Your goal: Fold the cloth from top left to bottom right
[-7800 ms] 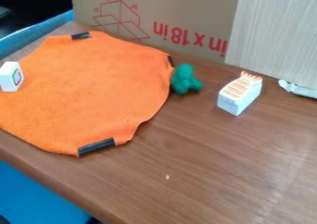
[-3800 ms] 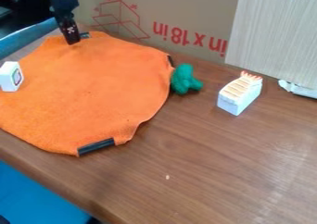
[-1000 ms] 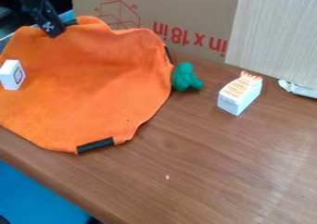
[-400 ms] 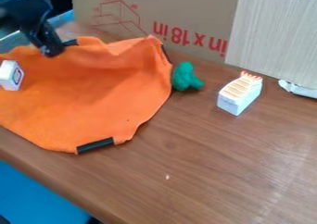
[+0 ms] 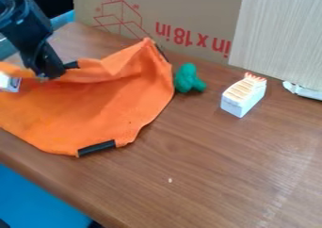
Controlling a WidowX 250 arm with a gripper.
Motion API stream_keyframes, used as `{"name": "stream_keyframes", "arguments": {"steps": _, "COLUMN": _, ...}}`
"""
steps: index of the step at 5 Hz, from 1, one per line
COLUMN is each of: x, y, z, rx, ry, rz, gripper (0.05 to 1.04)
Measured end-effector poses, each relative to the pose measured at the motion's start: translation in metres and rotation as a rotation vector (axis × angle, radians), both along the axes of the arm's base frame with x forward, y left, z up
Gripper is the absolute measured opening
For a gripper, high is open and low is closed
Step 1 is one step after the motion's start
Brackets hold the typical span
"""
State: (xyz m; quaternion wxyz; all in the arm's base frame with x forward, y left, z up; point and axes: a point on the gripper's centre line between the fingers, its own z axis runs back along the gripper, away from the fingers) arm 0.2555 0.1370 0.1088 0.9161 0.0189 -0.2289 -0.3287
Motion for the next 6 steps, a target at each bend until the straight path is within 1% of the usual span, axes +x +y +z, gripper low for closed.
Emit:
{"name": "stream_keyframes", "arguments": {"steps": 2, "x": -0.023, "y": -0.022, "z": 0.001, "rx": -0.011, "ry": 0.012, "rz": -0.059, "gripper": 0.058}}
{"name": "stream_keyframes", "arguments": {"steps": 3, "x": -0.034, "y": -0.03, "z": -0.001, "rx": -0.003, "ry": 0.014, "rz": -0.086, "gripper": 0.058}}
{"name": "stream_keyframes", "arguments": {"steps": 4, "x": -0.044, "y": -0.036, "z": -0.009, "rx": 0.011, "ry": 0.025, "rz": -0.106, "gripper": 0.085}}
{"name": "stream_keyframes", "arguments": {"steps": 5, "x": -0.047, "y": -0.036, "z": -0.023, "rx": 0.059, "ry": 0.03, "rz": -0.11, "gripper": 0.262}}
{"name": "stream_keyframes", "arguments": {"steps": 6, "x": -0.05, "y": -0.034, "z": -0.036, "rx": 0.117, "ry": 0.0, "rz": -0.112, "gripper": 0.521}}
